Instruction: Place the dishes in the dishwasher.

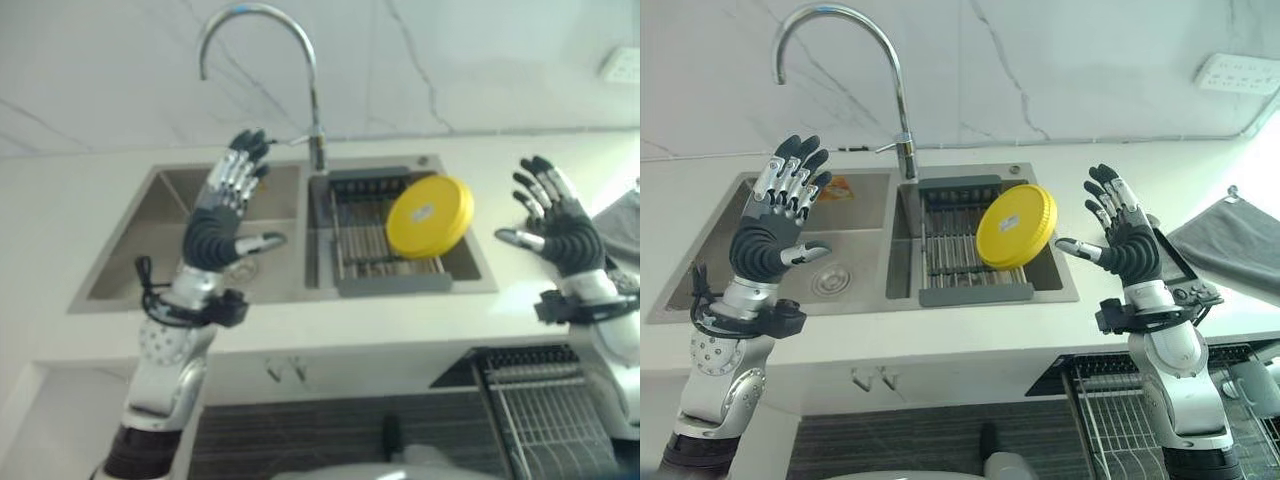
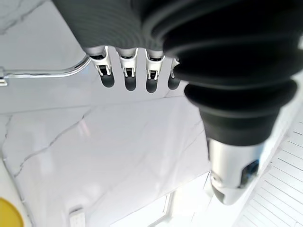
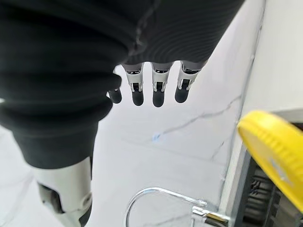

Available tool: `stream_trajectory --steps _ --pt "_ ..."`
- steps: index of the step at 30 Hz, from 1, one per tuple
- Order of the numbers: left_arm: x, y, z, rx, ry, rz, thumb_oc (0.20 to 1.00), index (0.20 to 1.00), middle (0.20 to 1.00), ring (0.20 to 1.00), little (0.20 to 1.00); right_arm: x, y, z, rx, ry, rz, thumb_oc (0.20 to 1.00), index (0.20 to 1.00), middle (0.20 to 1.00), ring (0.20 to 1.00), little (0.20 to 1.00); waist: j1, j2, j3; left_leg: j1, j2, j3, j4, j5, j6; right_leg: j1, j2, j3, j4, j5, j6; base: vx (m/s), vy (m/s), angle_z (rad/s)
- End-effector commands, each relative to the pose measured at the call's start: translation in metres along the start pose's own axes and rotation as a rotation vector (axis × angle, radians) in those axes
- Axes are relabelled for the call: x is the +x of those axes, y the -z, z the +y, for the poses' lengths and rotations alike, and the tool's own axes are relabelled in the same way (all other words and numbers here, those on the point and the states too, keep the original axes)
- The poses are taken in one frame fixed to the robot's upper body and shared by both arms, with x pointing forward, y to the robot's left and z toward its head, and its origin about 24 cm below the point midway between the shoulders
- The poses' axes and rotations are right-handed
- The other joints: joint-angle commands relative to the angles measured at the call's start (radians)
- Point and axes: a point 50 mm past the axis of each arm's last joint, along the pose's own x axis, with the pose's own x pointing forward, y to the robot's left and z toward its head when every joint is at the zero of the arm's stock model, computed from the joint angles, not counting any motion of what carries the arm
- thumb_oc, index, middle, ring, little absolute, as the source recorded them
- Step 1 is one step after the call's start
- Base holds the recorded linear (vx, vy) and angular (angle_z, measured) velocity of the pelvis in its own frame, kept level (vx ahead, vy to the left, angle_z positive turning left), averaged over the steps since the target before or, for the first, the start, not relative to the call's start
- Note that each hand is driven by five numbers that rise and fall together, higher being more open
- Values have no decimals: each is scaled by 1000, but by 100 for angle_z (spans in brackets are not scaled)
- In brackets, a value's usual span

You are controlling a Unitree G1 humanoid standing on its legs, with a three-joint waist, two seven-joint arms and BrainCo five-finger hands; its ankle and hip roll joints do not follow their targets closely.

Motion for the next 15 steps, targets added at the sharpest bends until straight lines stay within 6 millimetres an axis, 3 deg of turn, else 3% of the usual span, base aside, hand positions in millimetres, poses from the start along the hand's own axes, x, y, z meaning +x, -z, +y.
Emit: stream_trajectory --steps 1,5,7,12,15 --pt "10 -14 7 48 10 -74 1000 1000 1000 1000 1000 10 -36 2 46 -31 -197 1000 1000 1000 1000 1000 -13 -51 -21 -58 -57 16 -1 24 23 95 -74 23 4 -100 84 26 -202 5" --pt "10 -6 4 18 27 -51 1000 1000 1000 1000 1000 15 -28 -3 153 -11 -139 1000 1000 1000 1000 1000 -26 -50 -25 -46 -30 70 7 45 -5 97 -56 24 2 -106 68 1 -166 4" --pt "7 -4 3 12 27 -43 1000 1000 1000 1000 1000 15 -24 -3 142 -21 -118 1000 1000 1000 1000 1000 -21 -54 -17 -72 -35 84 81 51 -19 104 -60 21 2 -102 62 -7 -95 6" --pt "7 3 1 15 40 -28 1000 1000 1000 1000 1000 24 -18 6 181 -45 -111 1000 1000 1000 1000 1000 3 -36 4 -86 -43 49 7 68 -13 124 -70 -2 2 -119 72 -2 20 17" --pt "16 9 -3 19 58 -2 1000 1000 1000 1000 1000 35 -3 1 234 20 -41 1000 1000 1000 1000 1000 18 -30 -16 -95 -57 26 -1 64 -6 128 -80 -37 2 -117 74 -14 33 8"
